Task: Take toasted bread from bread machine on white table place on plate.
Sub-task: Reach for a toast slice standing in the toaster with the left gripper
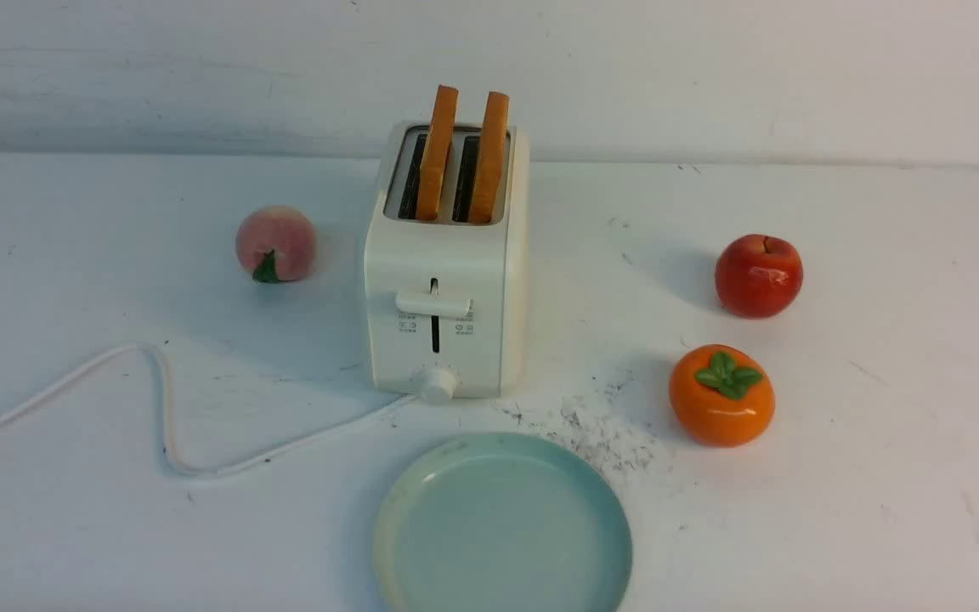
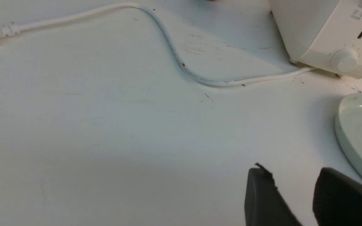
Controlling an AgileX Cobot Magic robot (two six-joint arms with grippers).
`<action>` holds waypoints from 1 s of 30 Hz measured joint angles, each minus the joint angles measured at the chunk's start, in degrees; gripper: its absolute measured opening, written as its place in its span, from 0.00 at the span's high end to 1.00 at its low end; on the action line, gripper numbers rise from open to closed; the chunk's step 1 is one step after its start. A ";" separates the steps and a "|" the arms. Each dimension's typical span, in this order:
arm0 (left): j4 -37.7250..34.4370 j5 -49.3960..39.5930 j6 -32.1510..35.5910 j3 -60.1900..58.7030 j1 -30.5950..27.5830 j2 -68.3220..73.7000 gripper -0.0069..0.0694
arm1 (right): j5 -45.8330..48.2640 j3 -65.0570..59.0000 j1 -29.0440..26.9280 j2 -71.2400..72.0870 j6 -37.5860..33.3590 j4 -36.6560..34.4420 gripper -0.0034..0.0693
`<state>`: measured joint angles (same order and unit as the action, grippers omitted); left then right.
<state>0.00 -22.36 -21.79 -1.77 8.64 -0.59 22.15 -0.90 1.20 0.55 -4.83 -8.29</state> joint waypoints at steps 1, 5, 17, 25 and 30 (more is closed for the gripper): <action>0.00 0.00 0.00 0.00 0.00 0.00 0.60 | 0.00 0.00 0.00 0.00 0.00 0.00 0.62; 0.00 0.00 0.00 0.00 0.00 0.00 0.60 | 0.00 0.00 0.00 0.00 0.00 0.00 0.62; 0.00 0.00 0.00 0.00 0.00 0.00 0.60 | 0.00 0.00 0.00 0.00 0.00 0.00 0.62; 0.00 0.00 0.00 0.00 0.00 0.00 0.60 | 0.00 0.00 0.00 0.00 0.00 0.00 0.62; 1.27 1.22 0.06 0.00 0.00 0.00 0.60 | 0.00 0.00 0.00 0.00 0.00 0.00 0.62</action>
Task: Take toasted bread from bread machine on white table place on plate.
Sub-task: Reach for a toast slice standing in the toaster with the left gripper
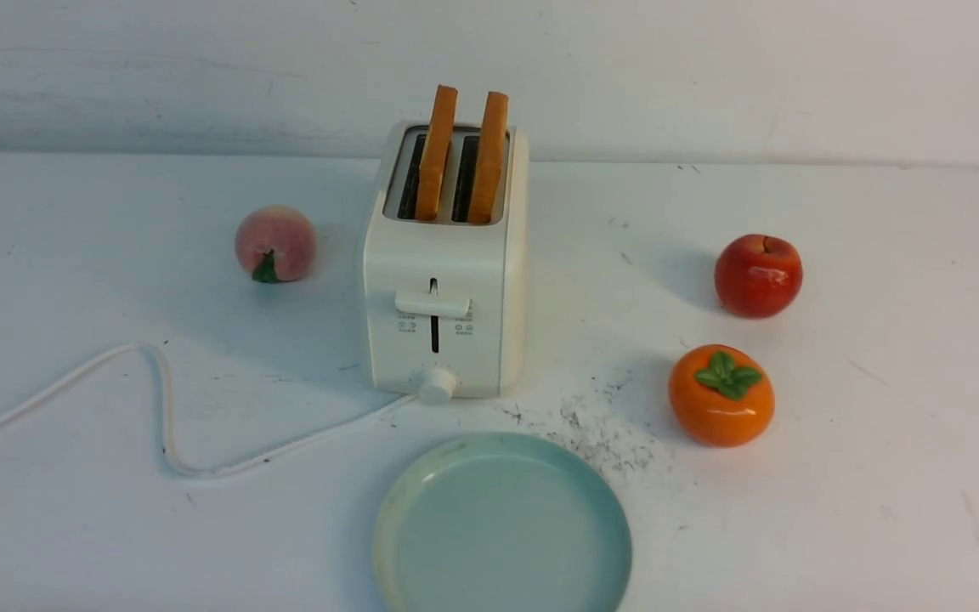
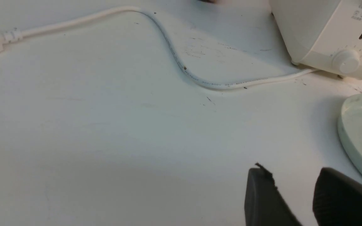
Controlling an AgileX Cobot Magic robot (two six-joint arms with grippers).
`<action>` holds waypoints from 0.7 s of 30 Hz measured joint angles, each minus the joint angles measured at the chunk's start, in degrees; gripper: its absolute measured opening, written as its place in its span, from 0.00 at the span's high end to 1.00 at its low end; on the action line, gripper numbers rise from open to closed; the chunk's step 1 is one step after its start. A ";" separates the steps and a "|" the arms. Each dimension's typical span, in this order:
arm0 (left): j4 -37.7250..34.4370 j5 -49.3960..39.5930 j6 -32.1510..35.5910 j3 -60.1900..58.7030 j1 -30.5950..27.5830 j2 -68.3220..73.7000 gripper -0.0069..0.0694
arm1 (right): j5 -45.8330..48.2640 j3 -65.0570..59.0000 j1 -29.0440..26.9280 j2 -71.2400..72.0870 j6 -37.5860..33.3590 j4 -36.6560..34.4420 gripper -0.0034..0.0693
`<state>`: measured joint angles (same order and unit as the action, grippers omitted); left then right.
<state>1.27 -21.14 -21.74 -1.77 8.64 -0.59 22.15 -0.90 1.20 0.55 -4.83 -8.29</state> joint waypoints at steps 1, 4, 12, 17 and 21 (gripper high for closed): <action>-0.38 2.62 0.00 0.00 0.00 0.00 0.60 | 0.00 0.00 0.00 0.00 0.00 0.00 0.62; -2.99 9.47 0.00 0.00 0.00 0.00 0.60 | 0.00 0.00 0.00 0.00 0.00 -0.11 0.62; -11.98 37.46 -0.60 0.00 0.00 0.00 0.60 | -7.13 -0.53 0.00 0.00 7.39 -21.07 0.62; -18.09 52.01 -1.17 0.00 0.00 0.00 0.60 | -17.59 -0.53 -0.28 0.00 10.22 -35.74 0.62; -22.94 53.65 -1.36 0.00 0.00 0.00 0.69 | -22.83 -0.53 -0.28 0.00 10.55 -42.48 0.62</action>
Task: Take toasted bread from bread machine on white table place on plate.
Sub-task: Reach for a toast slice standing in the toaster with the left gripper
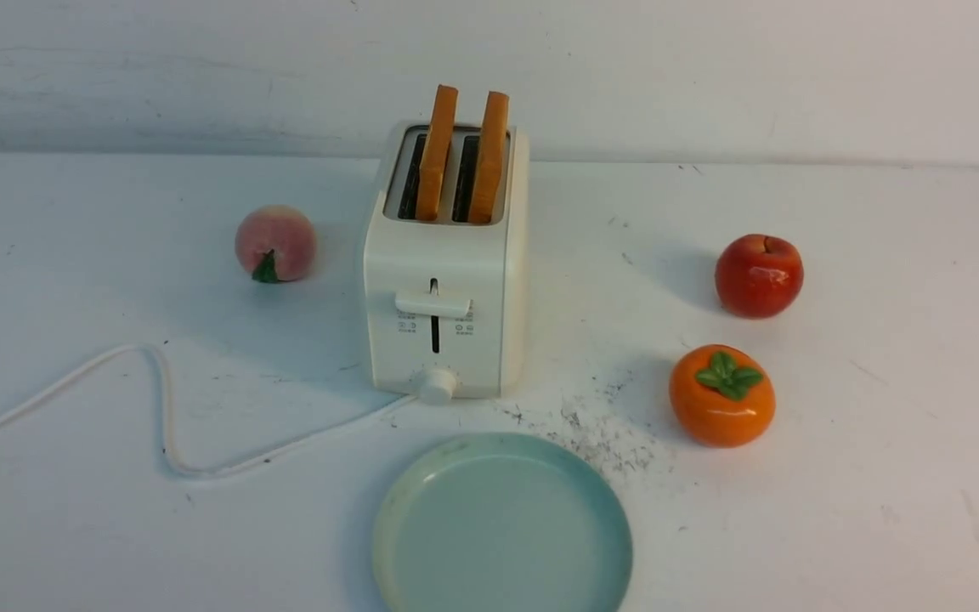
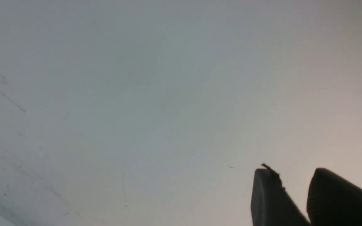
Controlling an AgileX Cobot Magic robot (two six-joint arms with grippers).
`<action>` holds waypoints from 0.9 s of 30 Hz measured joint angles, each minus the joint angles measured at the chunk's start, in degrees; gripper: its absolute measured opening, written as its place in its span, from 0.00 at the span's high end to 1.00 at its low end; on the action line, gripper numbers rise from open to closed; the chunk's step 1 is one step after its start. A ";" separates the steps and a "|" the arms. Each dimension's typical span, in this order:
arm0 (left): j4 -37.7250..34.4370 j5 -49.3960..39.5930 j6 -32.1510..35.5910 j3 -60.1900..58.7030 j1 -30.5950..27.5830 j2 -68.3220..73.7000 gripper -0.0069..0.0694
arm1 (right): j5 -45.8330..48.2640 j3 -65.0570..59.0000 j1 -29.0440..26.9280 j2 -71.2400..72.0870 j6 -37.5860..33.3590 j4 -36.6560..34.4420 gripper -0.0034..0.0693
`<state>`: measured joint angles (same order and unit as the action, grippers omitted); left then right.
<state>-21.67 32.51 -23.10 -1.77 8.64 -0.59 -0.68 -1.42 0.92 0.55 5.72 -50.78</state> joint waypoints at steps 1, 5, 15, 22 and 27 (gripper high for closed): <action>-0.41 -0.07 0.00 0.00 0.00 0.00 0.75 | -0.81 0.00 0.00 0.00 0.00 -1.97 0.62; -0.28 -5.47 0.00 4.25 0.00 0.00 0.93 | -3.10 0.00 0.00 0.00 0.07 -7.31 0.62; 4.91 -46.04 2.29 38.05 0.00 19.14 0.93 | 15.62 21.81 0.00 -7.06 -14.37 1.20 0.85; 5.27 -78.92 7.08 58.23 0.00 46.20 0.93 | 39.57 40.12 0.00 -28.62 -19.92 8.48 0.97; -0.03 -82.51 13.73 66.97 0.00 60.78 0.93 | 50.91 45.07 0.00 -41.13 -20.05 14.14 0.96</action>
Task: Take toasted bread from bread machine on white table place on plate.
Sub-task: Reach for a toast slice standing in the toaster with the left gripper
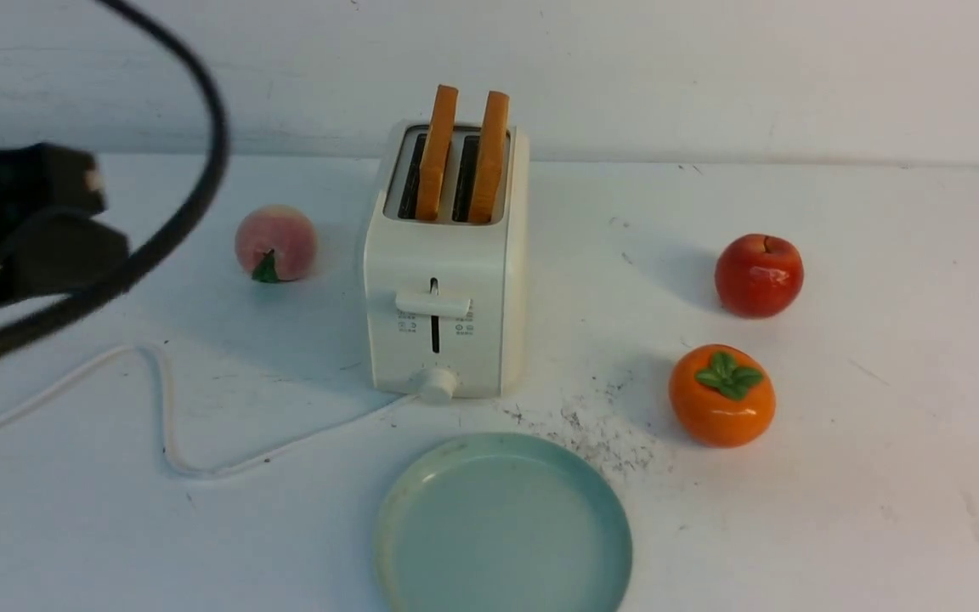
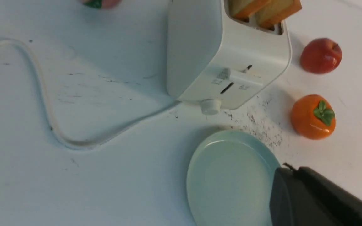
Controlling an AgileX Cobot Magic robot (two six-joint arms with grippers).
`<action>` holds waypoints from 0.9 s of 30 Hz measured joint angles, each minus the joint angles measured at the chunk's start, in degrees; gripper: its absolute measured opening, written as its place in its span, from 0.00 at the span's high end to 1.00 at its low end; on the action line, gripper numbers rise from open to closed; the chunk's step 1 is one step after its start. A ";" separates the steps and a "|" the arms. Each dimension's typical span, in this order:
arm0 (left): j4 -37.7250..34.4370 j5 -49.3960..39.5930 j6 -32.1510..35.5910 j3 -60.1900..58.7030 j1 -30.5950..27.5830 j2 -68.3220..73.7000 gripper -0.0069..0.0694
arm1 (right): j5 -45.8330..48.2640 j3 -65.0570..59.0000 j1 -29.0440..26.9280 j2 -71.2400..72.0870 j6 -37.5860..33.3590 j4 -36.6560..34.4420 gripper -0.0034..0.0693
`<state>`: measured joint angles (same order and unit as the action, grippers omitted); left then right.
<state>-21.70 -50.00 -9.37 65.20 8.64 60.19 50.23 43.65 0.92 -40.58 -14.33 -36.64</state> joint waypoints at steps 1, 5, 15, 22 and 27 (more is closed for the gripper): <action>-1.53 0.00 1.84 1.93 0.00 2.96 0.93 | 0.97 0.35 0.00 -1.94 -0.13 0.96 0.95; -7.75 0.06 9.37 9.67 0.00 14.27 0.93 | 2.21 0.46 0.00 -6.61 -0.36 2.55 0.95; -17.56 0.43 25.78 28.24 0.00 36.43 0.89 | 1.52 0.73 0.00 -7.94 -0.55 2.81 0.94; -17.77 4.89 26.64 37.06 0.83 45.31 0.56 | 1.25 0.73 0.00 -7.94 -0.55 2.36 0.93; -16.24 11.87 29.11 38.57 5.43 50.49 0.30 | 0.46 0.73 0.00 -7.94 -0.55 0.98 0.93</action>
<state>-37.94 -38.13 19.74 103.77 14.06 110.69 50.68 44.38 0.92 -48.52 -14.87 -35.67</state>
